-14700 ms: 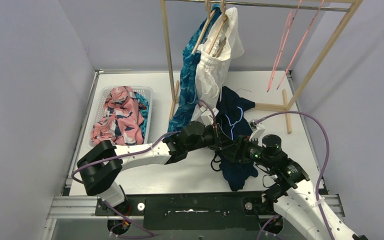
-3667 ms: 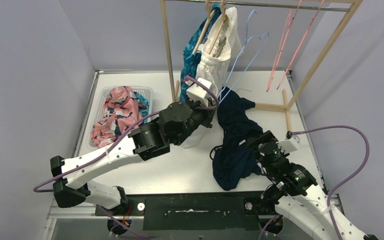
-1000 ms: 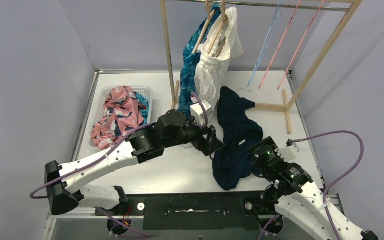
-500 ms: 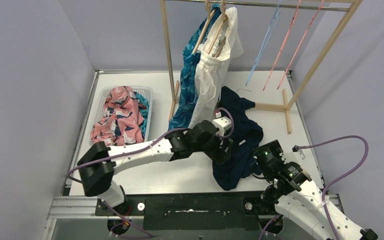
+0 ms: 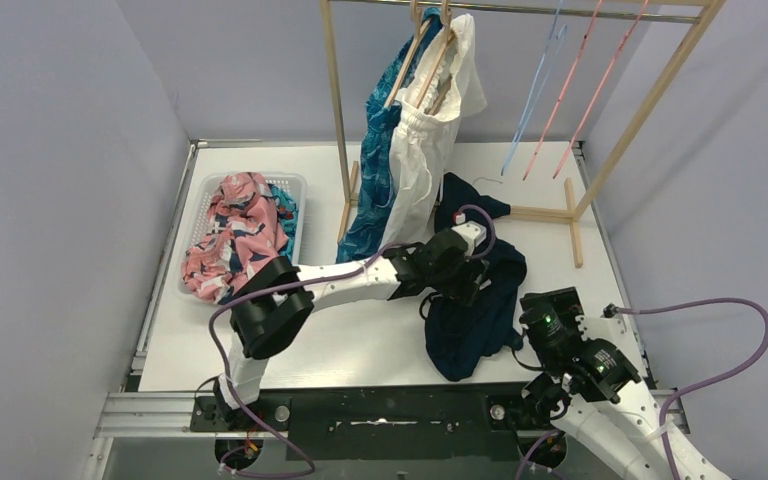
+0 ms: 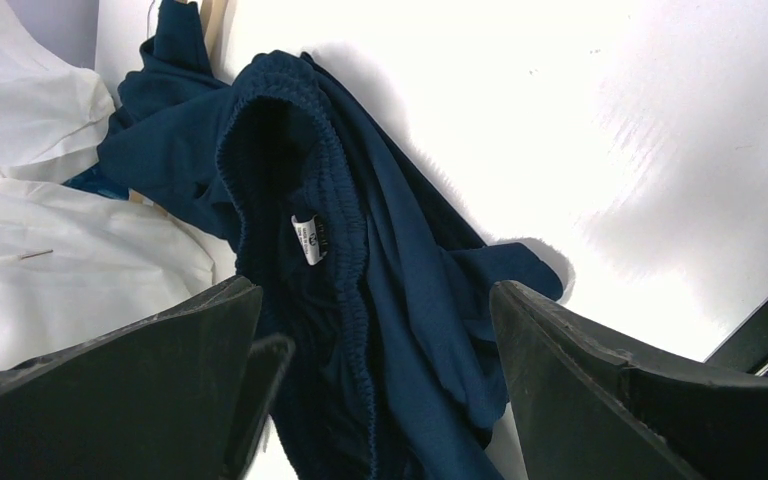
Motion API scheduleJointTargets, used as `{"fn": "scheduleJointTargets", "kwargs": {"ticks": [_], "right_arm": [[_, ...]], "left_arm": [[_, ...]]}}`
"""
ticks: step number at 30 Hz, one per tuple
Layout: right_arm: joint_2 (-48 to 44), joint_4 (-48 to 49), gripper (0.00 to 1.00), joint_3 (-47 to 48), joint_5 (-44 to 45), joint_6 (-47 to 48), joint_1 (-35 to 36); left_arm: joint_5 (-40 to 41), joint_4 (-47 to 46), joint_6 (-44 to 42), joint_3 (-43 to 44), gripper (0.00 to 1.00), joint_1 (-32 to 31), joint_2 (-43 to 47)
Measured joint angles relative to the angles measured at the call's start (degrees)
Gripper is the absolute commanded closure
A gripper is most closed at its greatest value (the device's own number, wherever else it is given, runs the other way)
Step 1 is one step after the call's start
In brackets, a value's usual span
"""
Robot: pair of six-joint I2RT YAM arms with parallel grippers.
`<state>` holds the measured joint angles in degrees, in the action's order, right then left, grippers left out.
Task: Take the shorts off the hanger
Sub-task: Adjust the shorts at the center of the board.
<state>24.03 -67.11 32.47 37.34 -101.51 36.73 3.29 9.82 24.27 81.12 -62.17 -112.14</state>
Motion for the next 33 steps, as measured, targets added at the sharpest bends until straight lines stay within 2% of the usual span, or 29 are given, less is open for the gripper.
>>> {"fn": "scheduleJointTargets", "kwargs": {"ticks": [3, 6, 18, 24, 29, 30, 31, 33], "right_arm": [[-0.70, -0.61, 0.12, 0.04, 0.44, -0.22, 0.00], [-1.22, -1.05, 0.12, 0.13, 0.92, -0.39, 0.00], [-2.51, -2.75, 0.12, 0.31, 1.90, -1.36, 0.00], [-3.89, -3.34, 0.13, 0.31, 1.90, -2.64, 0.00], [-4.48, -3.37, 0.13, 0.31, 1.66, -3.04, 0.00], [-4.48, -3.37, 0.13, 0.31, 1.62, -3.17, 0.00], [-4.48, -3.43, 0.13, 0.31, 1.60, -3.28, 0.00], [-4.48, -3.56, 0.13, 0.31, 1.57, -3.45, 0.00]], "left_arm": [[-1.01, 0.24, 0.37, 4.72, 0.36, 1.64, -4.44], [-3.21, 0.74, 0.39, 8.02, 0.39, 2.78, -8.09], [-14.08, -2.95, 1.20, 7.13, 0.30, 1.57, -9.79], [-12.63, -1.88, 1.07, 7.74, 0.26, 0.61, -10.27], [-8.52, 3.10, 0.42, 15.23, 0.24, -1.55, -15.80], [-7.34, 4.11, 0.04, 16.46, 0.27, -2.21, -16.94], [-6.01, 4.57, -0.37, 17.42, 0.35, -2.82, -17.66], [-3.58, 5.49, -0.48, 18.32, 0.69, -3.54, -18.12]]}}
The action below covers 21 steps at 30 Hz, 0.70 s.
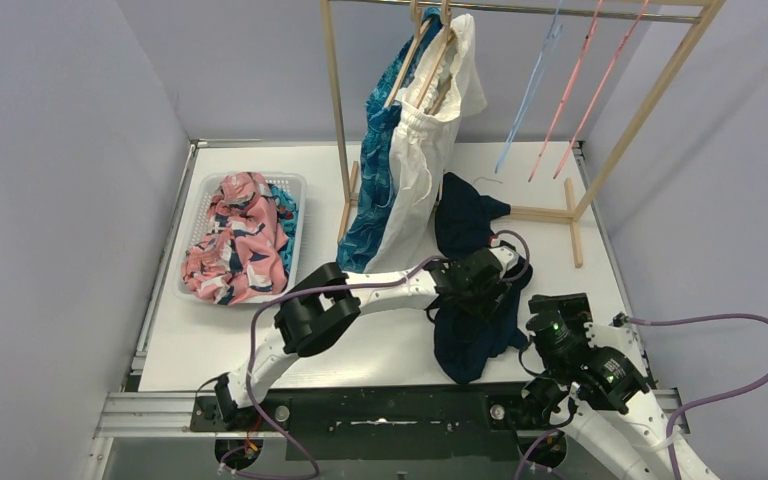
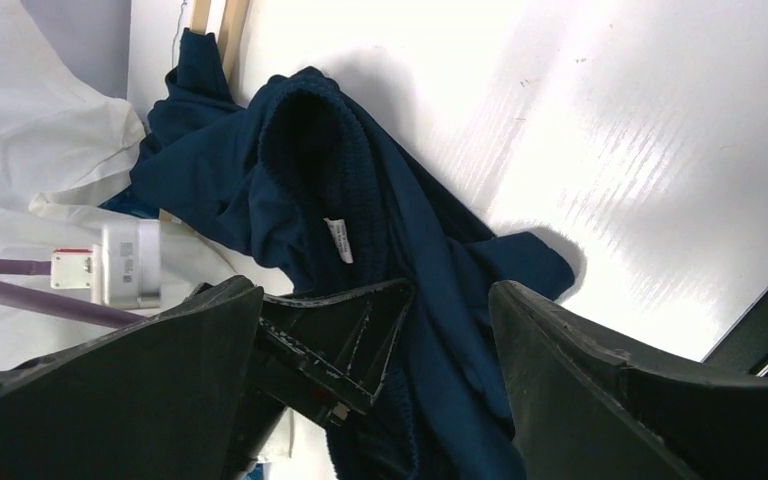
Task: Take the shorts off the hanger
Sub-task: Adjust the shorts at the center of the board.
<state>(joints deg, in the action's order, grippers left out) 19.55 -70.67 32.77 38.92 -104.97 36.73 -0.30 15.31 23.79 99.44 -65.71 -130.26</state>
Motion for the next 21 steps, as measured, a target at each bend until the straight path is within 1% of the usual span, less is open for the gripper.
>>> {"fn": "scheduleJointTargets", "kwargs": {"ticks": [1, 2, 3, 7, 9, 12, 15, 19, 21], "right_arm": [[0.00, -0.13, 0.13, 0.00, 0.00, -0.13, 0.00], [-0.02, -0.17, 0.13, 0.00, -0.02, -0.22, 0.00], [-0.02, -0.20, 0.13, 0.00, -0.02, -0.31, 0.00], [-0.20, -0.90, 0.13, 0.02, -0.17, -0.81, 0.00], [-0.57, -1.05, 0.13, 0.02, -0.24, -1.20, 0.00], [-1.33, -1.07, 0.13, 0.02, -0.28, -1.42, 0.00], [-1.64, -1.07, 0.13, 0.02, -0.31, -1.44, 0.00], [-1.66, -1.07, 0.13, 0.02, -0.31, -2.03, 0.00], [-1.64, -1.01, 0.13, 0.02, -0.31, -2.08, 0.00]], "left_arm": [[1.49, 0.26, 0.15, -0.07, 0.82, -0.28, -0.09], [2.69, 0.35, 0.37, -0.50, 0.93, -0.48, -0.09], [4.09, 0.00, 0.42, -1.33, 1.00, -0.55, 0.00], [7.65, -3.67, 0.96, -9.27, 1.00, -0.61, 4.68], [8.52, -1.68, 0.04, -13.33, 1.00, -0.68, 8.52], [9.40, 4.20, -3.96, -16.90, 1.00, -1.09, 15.32], [9.79, 10.91, -8.66, -17.51, 1.00, -2.23, 25.53], [8.87, 15.41, -12.81, -17.29, 1.00, -3.21, 42.77], [7.37, 17.68, -14.53, -16.44, 1.00, -3.19, 49.18]]}}
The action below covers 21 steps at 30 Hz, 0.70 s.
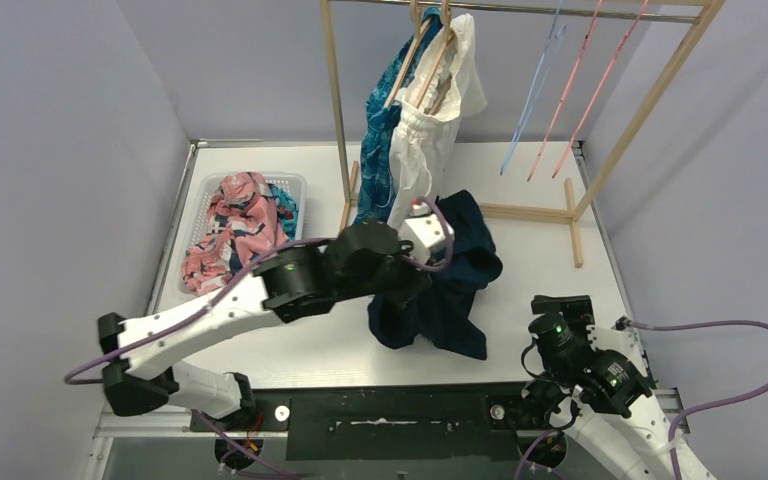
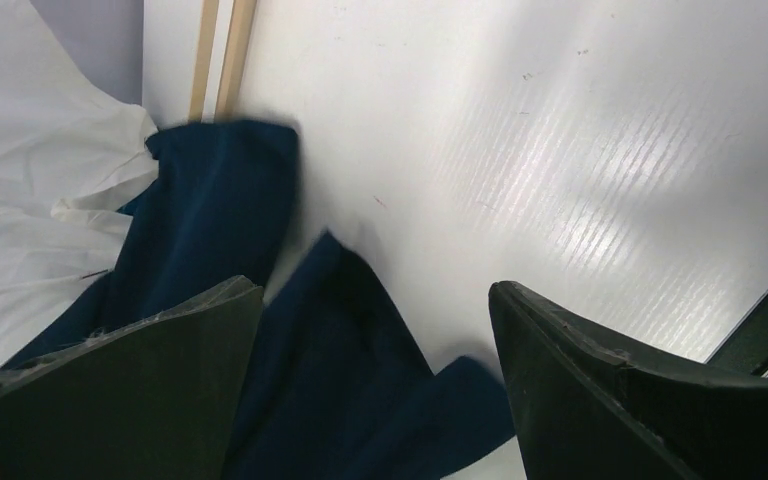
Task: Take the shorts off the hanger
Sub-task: Adjust the shorts at the center of the board.
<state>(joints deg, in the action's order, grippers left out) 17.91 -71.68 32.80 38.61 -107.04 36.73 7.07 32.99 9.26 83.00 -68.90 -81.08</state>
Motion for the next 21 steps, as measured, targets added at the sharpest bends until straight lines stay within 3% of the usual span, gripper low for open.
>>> {"fn": "scheduleJointTargets", "kwargs": {"ticks": [3, 8, 11, 15, 18, 21], "right_arm": [[0.15, 0.44, 0.13, -0.02, 0.02, 0.04, 0.00], [1.97, 2.08, 0.13, -0.02, -0.02, 0.11, 0.00], [3.17, 2.73, 0.13, -0.02, -0.07, 0.33, 0.00], [4.17, 3.52, 0.13, -0.02, -0.20, 0.61, 0.00], [4.17, 4.26, 0.13, -0.15, -0.57, 0.79, 0.02], [4.17, 4.83, 0.13, -0.81, -1.27, 0.96, 0.02]], "left_arm": [[-1.55, 5.01, -2.29, 3.10, 1.00, 0.13, 6.21], [-4.31, 8.09, -4.63, 3.67, 1.00, 1.40, 8.83], [-6.67, 7.52, -4.92, 1.81, 1.00, 3.06, 6.19], [-11.13, 1.95, -3.26, -0.92, 1.00, 5.51, -3.61], [-12.72, -4.90, -1.09, -2.67, 0.82, 6.27, -13.31], [-12.70, -8.17, 0.39, -2.80, 0.56, 6.32, -22.08]]}}
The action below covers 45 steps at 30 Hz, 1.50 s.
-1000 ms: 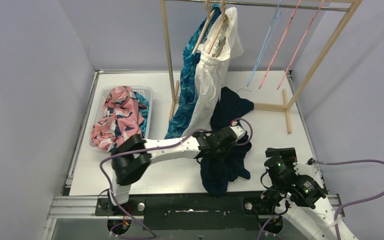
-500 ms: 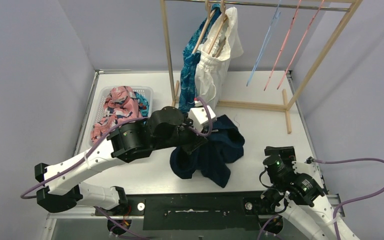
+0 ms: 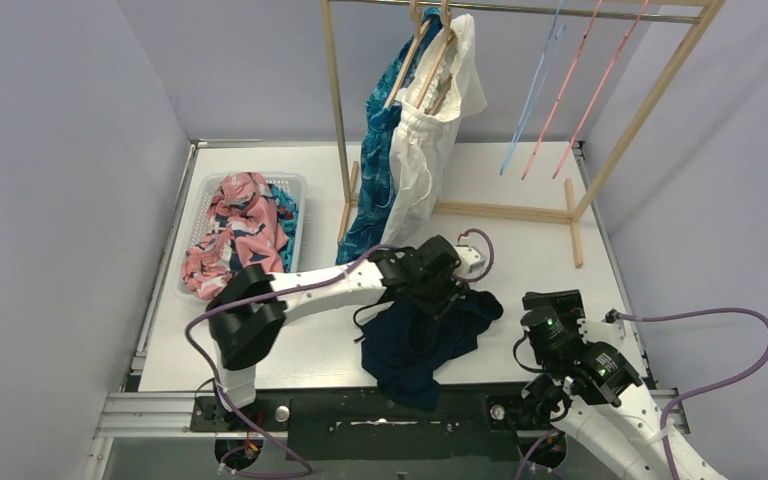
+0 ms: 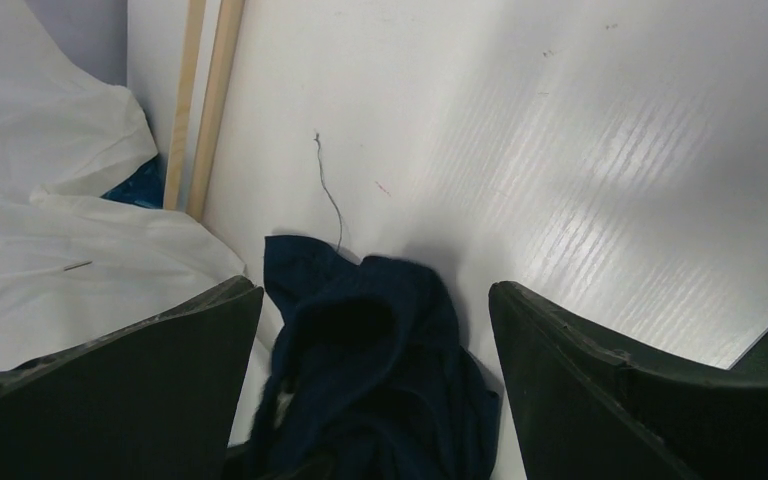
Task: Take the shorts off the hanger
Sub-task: Adjust the shorts at the center of the board, then pick up the shorts at the center of the board.
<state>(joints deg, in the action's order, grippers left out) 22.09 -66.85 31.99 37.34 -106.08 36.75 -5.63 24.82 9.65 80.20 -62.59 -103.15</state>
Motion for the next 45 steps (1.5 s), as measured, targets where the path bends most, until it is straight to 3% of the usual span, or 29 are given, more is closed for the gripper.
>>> {"fn": "scheduleJointTargets", "kwargs": {"ticks": [2, 4, 15, 16, 20, 22, 25, 35, 40, 45], "right_arm": [[-0.02, 0.02, 0.13, -0.46, -0.39, 0.00, 0.04], [-0.13, 0.02, 0.13, -0.90, -0.66, 0.00, 0.04], [-1.53, 0.44, 0.13, -1.46, -0.87, 0.81, 0.04], [-1.46, 0.52, 0.13, -1.46, -0.94, 0.90, 0.04], [-0.48, 0.94, 0.12, -1.46, -1.36, 1.46, 0.04], [0.28, 1.31, 0.12, -1.46, -1.84, 1.73, 0.04], [0.96, 1.81, 0.12, -1.46, -2.32, 1.95, 0.04], [2.01, 3.61, 0.12, -1.46, -3.93, 2.34, 0.04], [2.64, 4.39, 0.12, -1.90, -4.74, 2.36, 0.04], [3.23, 5.42, 0.12, -2.62, -5.60, 2.58, 0.04]], "left_arm": [[0.72, -1.53, 1.27, -0.26, 0.39, -0.02, -4.72], [1.84, -2.60, 2.71, -1.75, 0.29, -0.26, -7.28], [8.46, -7.32, 8.04, -9.01, 0.18, -4.83, -5.27], [8.61, -7.87, 8.55, -9.44, 0.20, -5.35, -5.57], [8.90, -11.72, 10.10, -10.43, 0.45, -5.97, -6.88], [9.29, -13.90, 11.15, -10.45, 0.64, -5.99, -7.98], [10.21, -18.25, 12.70, -10.64, 1.00, -6.71, -9.55], [19.26, -22.88, 17.86, -14.80, 1.00, -11.39, -6.95], [27.39, -11.34, 19.82, -21.53, 1.00, -12.94, 3.61], [37.20, 0.76, 19.96, -21.51, 1.00, -12.33, 16.57]]}}
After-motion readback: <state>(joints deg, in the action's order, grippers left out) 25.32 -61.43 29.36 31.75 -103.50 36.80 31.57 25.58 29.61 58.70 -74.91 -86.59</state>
